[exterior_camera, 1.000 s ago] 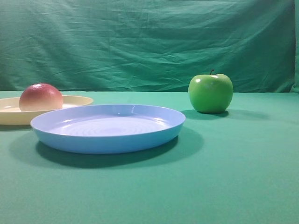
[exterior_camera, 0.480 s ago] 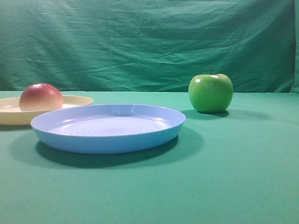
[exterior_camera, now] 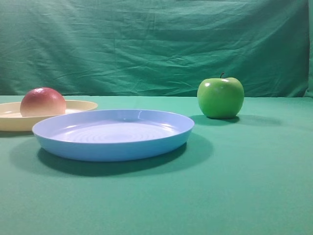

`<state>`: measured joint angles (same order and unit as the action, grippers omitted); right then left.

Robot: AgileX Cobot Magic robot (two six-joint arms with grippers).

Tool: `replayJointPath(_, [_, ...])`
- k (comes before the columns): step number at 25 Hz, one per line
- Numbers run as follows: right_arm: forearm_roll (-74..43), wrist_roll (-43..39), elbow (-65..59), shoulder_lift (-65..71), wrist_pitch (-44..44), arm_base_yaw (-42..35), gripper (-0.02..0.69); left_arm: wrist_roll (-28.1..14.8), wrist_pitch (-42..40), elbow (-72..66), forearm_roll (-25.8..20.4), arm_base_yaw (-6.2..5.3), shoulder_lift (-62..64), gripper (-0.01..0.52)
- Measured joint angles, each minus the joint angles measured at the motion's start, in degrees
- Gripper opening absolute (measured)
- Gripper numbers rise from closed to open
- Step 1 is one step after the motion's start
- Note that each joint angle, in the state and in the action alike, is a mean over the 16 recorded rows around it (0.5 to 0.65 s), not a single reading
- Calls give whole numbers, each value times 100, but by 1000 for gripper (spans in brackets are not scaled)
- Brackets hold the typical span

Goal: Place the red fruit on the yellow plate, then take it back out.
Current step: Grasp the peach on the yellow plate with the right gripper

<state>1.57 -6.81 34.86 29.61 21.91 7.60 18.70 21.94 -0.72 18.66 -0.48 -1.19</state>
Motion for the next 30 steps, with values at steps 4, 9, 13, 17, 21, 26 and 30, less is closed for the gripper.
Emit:
replayJointPath(4, [159, 12, 526, 553, 375, 0, 0, 0, 0, 0, 0, 0, 0, 0])
replayJointPath(9, [419, 113, 882, 1094, 436, 39, 0, 0, 0, 0, 0, 0, 0, 0])
replayJointPath(13, [598, 357, 1093, 1550, 405, 205, 0, 0, 0, 0, 0, 0, 0, 0])
replayJointPath(17, [711, 720, 1341, 2080, 419, 510, 0, 0, 0, 0, 0, 0, 0, 0])
replayJointPath(21, [757, 1232, 1645, 2688, 483, 980, 0, 0, 0, 0, 0, 0, 0, 0])
replayJointPath(26, [781, 1847, 2135, 3513, 653, 1688, 0, 0, 0, 0, 0, 0, 0, 0])
replayJointPath(30, [842, 2174, 2651, 4206, 828, 2174, 0, 0, 0, 0, 0, 0, 0, 0])
